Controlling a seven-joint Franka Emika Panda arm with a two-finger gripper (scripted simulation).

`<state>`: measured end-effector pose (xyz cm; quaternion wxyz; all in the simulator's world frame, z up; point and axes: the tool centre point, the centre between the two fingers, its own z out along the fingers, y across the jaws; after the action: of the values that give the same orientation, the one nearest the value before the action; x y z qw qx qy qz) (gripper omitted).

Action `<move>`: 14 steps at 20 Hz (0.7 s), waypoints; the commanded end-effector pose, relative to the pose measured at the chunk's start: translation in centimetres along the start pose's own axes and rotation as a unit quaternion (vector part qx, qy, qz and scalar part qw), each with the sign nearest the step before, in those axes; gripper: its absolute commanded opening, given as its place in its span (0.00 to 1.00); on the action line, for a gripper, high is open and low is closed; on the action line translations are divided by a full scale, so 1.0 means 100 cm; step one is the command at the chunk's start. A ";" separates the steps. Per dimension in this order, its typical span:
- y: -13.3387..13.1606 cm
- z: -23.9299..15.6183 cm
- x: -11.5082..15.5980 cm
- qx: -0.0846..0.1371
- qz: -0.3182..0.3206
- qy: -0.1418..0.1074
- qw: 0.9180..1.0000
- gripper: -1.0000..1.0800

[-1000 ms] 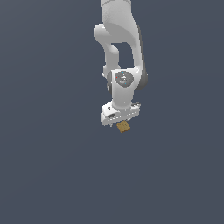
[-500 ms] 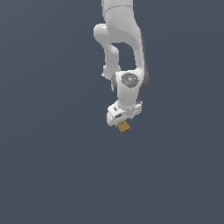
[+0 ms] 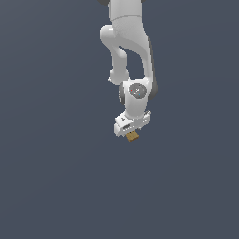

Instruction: Pick up the object and move it to a goal position.

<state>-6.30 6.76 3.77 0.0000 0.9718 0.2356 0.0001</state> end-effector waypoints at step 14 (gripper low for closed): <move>-0.001 0.027 0.000 0.000 -0.002 0.000 1.000 0.00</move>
<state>-6.35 6.71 1.17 0.0004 0.9715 0.2370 0.0000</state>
